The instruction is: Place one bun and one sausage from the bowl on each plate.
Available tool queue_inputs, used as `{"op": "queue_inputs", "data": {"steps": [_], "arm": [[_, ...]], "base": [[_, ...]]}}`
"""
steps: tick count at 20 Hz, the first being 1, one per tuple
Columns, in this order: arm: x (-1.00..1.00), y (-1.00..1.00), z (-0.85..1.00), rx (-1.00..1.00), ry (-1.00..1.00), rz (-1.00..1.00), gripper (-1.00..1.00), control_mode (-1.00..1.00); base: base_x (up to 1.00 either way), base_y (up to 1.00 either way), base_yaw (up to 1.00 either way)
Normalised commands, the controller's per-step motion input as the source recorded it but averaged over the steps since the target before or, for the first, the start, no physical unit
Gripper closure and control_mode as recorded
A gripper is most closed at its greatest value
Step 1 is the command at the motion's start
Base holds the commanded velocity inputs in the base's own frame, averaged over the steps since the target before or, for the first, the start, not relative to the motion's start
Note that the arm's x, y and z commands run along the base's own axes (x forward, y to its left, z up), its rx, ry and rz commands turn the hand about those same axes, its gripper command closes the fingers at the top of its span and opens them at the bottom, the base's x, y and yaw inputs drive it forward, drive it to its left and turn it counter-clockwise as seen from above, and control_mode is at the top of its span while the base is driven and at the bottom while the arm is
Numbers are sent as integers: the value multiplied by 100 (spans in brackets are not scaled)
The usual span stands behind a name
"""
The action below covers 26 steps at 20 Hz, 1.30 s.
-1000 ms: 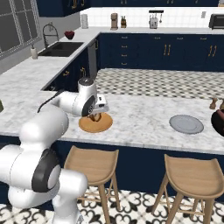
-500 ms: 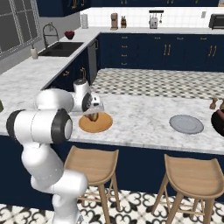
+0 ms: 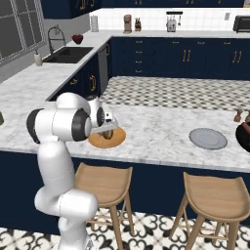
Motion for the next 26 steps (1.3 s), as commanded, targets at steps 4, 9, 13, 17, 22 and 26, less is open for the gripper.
{"op": "queue_inputs", "data": {"steps": [4, 9, 13, 17, 22, 26], "arm": [[24, 0, -4, -1, 1, 0, -100, -100], [-18, 0, 31, 1, 0, -3, -100, -100], [-100, -12, 100, 6, -9, -7, -100, -100], [-100, -3, 100, 0, -16, -5, -100, -100], [-100, -16, 45, 0, -18, -1, -100, -100], [-75, -46, -2, 0, -11, 0, -100, 100]], "base": [[0, 0, 0], [0, 0, 0], [0, 0, 0], [0, 0, 0], [0, 0, 0], [-25, -25, -1]]}}
